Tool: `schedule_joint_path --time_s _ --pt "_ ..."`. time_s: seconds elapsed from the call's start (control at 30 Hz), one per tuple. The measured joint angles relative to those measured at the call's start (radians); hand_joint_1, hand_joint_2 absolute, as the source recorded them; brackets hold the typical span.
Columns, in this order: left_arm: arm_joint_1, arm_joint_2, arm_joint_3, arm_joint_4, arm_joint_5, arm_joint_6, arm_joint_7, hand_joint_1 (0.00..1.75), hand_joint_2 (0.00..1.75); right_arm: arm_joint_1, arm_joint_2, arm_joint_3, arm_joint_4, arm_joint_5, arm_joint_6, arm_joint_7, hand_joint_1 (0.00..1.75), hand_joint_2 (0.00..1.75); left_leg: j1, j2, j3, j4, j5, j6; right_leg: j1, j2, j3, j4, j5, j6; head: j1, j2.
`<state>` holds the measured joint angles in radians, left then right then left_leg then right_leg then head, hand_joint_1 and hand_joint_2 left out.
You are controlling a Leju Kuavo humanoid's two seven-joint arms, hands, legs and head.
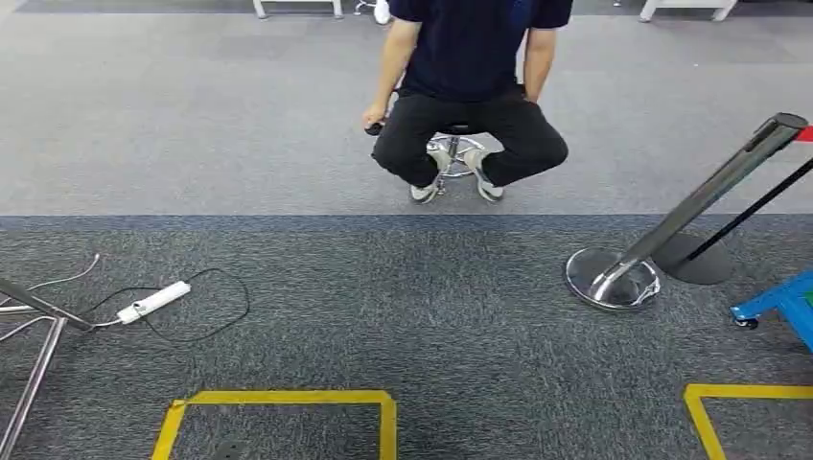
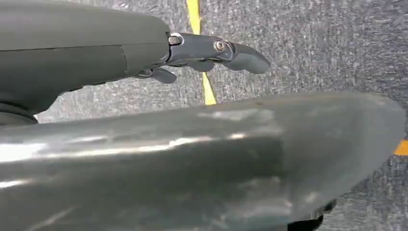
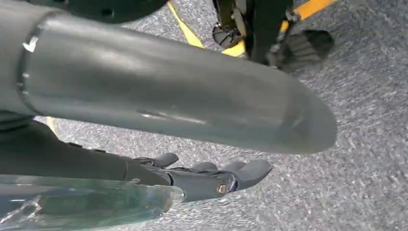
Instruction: Take the parts from the cabinet and place them on the table.
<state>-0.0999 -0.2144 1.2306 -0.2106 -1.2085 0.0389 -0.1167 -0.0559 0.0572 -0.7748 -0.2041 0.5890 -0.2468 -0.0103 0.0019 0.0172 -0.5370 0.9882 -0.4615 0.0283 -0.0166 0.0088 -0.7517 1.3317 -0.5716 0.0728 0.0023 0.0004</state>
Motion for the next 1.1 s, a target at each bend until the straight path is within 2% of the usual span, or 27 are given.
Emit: schedule_joint_path --time_s 0.03,0.07,0.1,0.13,0.17,0.2,0.3,0.33,0.37,0.4,0.47,0.5,0.53,0.57,0.63,0.67,0.7,0.8,0.83,0.87,0.9,0.93,0.97,1.0,1.03,1.07,1.1 --pt "0.0 0.0 0.0 0.0 0.0 0.0 0.0 0.0 0.0 0.003 0.0 0.002 0.0 0.004 0.0 0.0 0.0 0.0 0.0 0.008 0.001 0.0 -0.001 0.0 0.0 0.0 0.008 -0.011 0.014 0.0 -0.001 0.0" --pt "-0.001 0.0 0.0 0.0 0.0 0.0 0.0 0.0 0.0 0.005 0.0 0.006 0.0 0.006 0.002 0.0 0.0 0.0 0.0 0.016 0.002 0.0 -0.002 0.0 0.0 -0.002 0.038 -0.062 0.045 -0.001 0.0 0.0" --pt "-0.001 -0.001 0.0 0.0 0.0 0.0 0.0 0.0 0.0 0.005 0.0 0.008 0.0 0.007 0.002 0.0 0.0 0.0 0.0 0.023 0.005 0.0 -0.003 -0.003 0.0 -0.009 0.089 -0.152 0.086 -0.003 -0.001 0.0" --pt "-0.001 -0.001 0.0 0.0 0.0 0.0 0.0 0.0 0.0 0.004 0.0 0.008 0.0 0.007 0.002 0.0 0.0 0.0 0.0 0.031 0.01 0.001 -0.007 -0.007 0.0 -0.033 0.149 -0.256 0.124 -0.004 0.0 0.0" --pt "-0.001 -0.001 -0.001 0.0 0.0 0.0 0.0 0.0 0.0 0.0 0.001 0.01 0.0 0.007 0.002 0.0 0.0 0.0 -0.006 0.037 0.012 0.002 -0.011 -0.013 0.005 -0.067 0.176 -0.311 0.117 -0.006 0.0 0.0" --pt "-0.001 0.0 -0.001 0.0 0.0 0.0 0.0 0.0 0.0 -0.003 0.001 0.01 0.0 0.007 0.002 0.0 0.0 0.0 -0.01 0.041 0.012 0.006 -0.014 -0.019 0.005 -0.051 0.185 -0.312 0.124 -0.018 -0.003 0.0" --pt "-0.005 -0.002 -0.002 0.0 -0.006 -0.002 0.003 0.0 0.0 0.001 0.001 0.013 0.0 0.007 0.002 0.003 0.0 0.0 -0.006 0.058 0.014 0.001 -0.011 -0.033 0.012 -0.03 0.174 -0.309 0.126 -0.035 -0.005 0.0" --pt "-0.006 -0.002 -0.005 0.0 -0.007 -0.003 0.003 0.0 0.0 0.002 0.001 0.014 0.0 0.007 0.002 0.005 0.0 0.0 -0.003 0.052 0.013 0.004 -0.019 -0.042 0.005 -0.022 0.177 -0.316 0.132 -0.044 -0.005 0.0" --pt "-0.007 -0.002 -0.008 0.0 -0.007 -0.003 0.003 0.0 0.0 0.002 0.002 0.014 0.0 0.006 0.002 0.005 0.0 0.0 -0.002 0.02 0.003 0.032 -0.041 -0.047 0.004 -0.016 0.176 -0.316 0.133 -0.048 -0.008 0.0" --pt "-0.007 -0.002 -0.009 0.0 -0.008 -0.003 0.003 0.0 0.0 0.0 0.002 0.014 0.0 0.005 0.001 0.006 0.0 0.0 -0.001 0.003 -0.025 0.093 -0.078 -0.049 0.004 -0.009 0.175 -0.316 0.134 -0.055 -0.01 0.0" --pt "-0.005 -0.002 -0.009 0.001 -0.008 -0.003 0.006 0.0 0.0 -0.002 0.002 0.014 0.0 0.004 0.0 0.006 0.0 0.0 0.0 -0.007 -0.106 0.26 -0.151 -0.052 0.005 0.009 0.172 -0.316 0.134 -0.058 -0.01 0.0" --pt "-0.004 -0.002 -0.01 0.001 -0.008 -0.003 0.006 0.0 0.0 -0.001 0.002 0.014 0.0 0.004 0.0 0.006 0.0 0.0 0.0 -0.01 -0.137 0.316 -0.164 -0.052 0.006 0.019 0.172 -0.316 0.134 -0.058 -0.01 0.0" --pt "-0.004 -0.002 -0.009 0.001 -0.008 -0.003 0.006 0.0 0.0 0.0 0.002 0.014 0.0 0.004 0.0 0.008 0.0 0.0 0.0 -0.01 -0.143 0.319 -0.148 -0.051 0.006 0.029 0.173 -0.316 0.134 -0.058 -0.01 0.0" --pt "-0.004 -0.002 -0.01 0.001 -0.008 -0.003 0.006 0.0 0.0 0.0 0.002 0.014 0.0 0.004 0.0 0.009 0.0 0.0 0.001 -0.011 -0.131 0.283 -0.113 -0.05 0.005 0.039 0.173 -0.316 0.134 -0.057 -0.01 0.0" --pt "-0.005 -0.002 -0.011 0.001 -0.014 -0.003 0.01 0.0 0.0 0.001 0.003 0.014 0.0 0.005 0.001 0.015 0.0 0.0 0.005 -0.024 -0.058 0.125 -0.02 -0.048 0.002 0.06 0.175 -0.316 0.136 -0.052 -0.01 0.0" --pt "-0.005 -0.002 -0.013 0.001 -0.015 -0.003 0.011 0.0 0.0 0.001 0.004 0.014 0.0 0.005 0.002 0.016 0.0 0.0 0.012 -0.061 -0.025 0.053 0.007 -0.05 0.002 0.069 0.173 -0.316 0.137 -0.048 -0.011 0.0" --pt "-0.005 -0.003 -0.014 0.002 -0.016 -0.003 0.012 0.0 0.0 -0.003 0.004 0.014 0.0 0.005 0.002 0.017 0.0 0.0 0.015 -0.077 -0.01 0.009 -0.001 -0.05 0.009 0.081 0.164 -0.303 0.134 -0.04 -0.011 0.0" --pt "-0.007 -0.002 -0.018 0.002 -0.017 -0.003 0.014 0.0 0.0 0.006 0.004 0.014 0.0 0.005 0.002 0.016 0.0 0.0 0.006 -0.063 -0.016 0.018 -0.001 -0.032 0.0 0.097 0.157 -0.319 0.143 -0.022 -0.01 0.0" --pt "-0.008 -0.003 -0.018 0.002 -0.017 -0.003 0.014 0.0 0.0 0.009 0.004 0.014 0.0 0.005 0.002 0.016 0.0 0.0 0.011 -0.052 -0.014 0.011 0.004 -0.021 -0.001 0.099 0.15 -0.317 0.141 -0.016 -0.012 0.0" --pt "-0.009 -0.003 -0.018 0.002 -0.017 -0.003 0.014 0.0 0.0 0.01 0.004 0.014 0.001 0.005 0.002 0.016 0.0 0.0 0.01 -0.044 -0.013 0.01 0.006 -0.015 0.001 0.054 0.144 -0.297 0.128 -0.015 -0.008 0.0" --pt "-0.008 -0.003 -0.018 0.002 -0.017 -0.003 0.014 0.0 0.0 0.006 0.005 0.014 0.001 0.005 0.002 0.016 0.0 0.0 0.008 -0.036 -0.013 0.01 0.004 -0.008 0.003 0.022 0.121 -0.25 0.095 -0.014 -0.002 0.0" --pt "-0.006 -0.003 -0.018 0.002 -0.018 -0.004 0.014 0.0 0.0 0.002 0.006 0.014 0.001 0.005 0.002 0.016 0.0 0.0 0.005 -0.024 -0.013 0.01 0.003 -0.005 0.003 0.008 0.084 -0.17 0.051 -0.012 -0.002 0.0" --pt "-0.005 -0.003 -0.018 0.002 -0.018 -0.004 0.014 0.0 0.0 -0.001 0.006 0.014 0.001 0.005 0.002 0.016 0.0 0.0 0.002 -0.011 -0.013 0.01 0.002 -0.003 0.003 0.002 0.041 -0.078 0.01 -0.01 -0.002 0.0" --pt "-0.005 -0.003 -0.018 0.002 -0.018 -0.004 0.014 0.0 0.0 0.0 0.006 0.014 0.001 0.005 0.002 0.016 0.0 0.0 0.0 -0.001 -0.013 0.011 0.001 -0.002 0.003 0.001 0.012 -0.015 -0.011 -0.009 -0.002 0.0" --pt "-0.005 -0.003 -0.018 0.002 -0.018 -0.005 0.014 0.0 0.0 0.002 0.006 0.014 0.001 0.004 0.002 0.016 0.0 0.0 0.0 0.007 -0.012 0.011 0.001 -0.001 0.003 0.001 0.004 0.004 -0.008 -0.009 -0.002 0.0" --pt "-0.005 -0.003 -0.018 0.002 -0.018 -0.005 0.014 0.0 0.0 0.005 0.006 0.014 0.001 0.004 0.002 0.016 0.0 0.0 0.0 0.014 -0.01 0.011 0.0 -0.002 0.003 0.0 0.02 -0.022 0.015 -0.009 -0.002 0.0" --pt "-0.005 -0.003 -0.018 0.002 -0.018 -0.005 0.014 0.0 0.0 0.006 0.006 0.014 0.001 0.004 0.002 0.016 0.0 0.0 0.0 0.021 -0.007 0.011 -0.003 -0.003 0.003 -0.003 0.057 -0.092 0.054 -0.011 -0.002 0.0"
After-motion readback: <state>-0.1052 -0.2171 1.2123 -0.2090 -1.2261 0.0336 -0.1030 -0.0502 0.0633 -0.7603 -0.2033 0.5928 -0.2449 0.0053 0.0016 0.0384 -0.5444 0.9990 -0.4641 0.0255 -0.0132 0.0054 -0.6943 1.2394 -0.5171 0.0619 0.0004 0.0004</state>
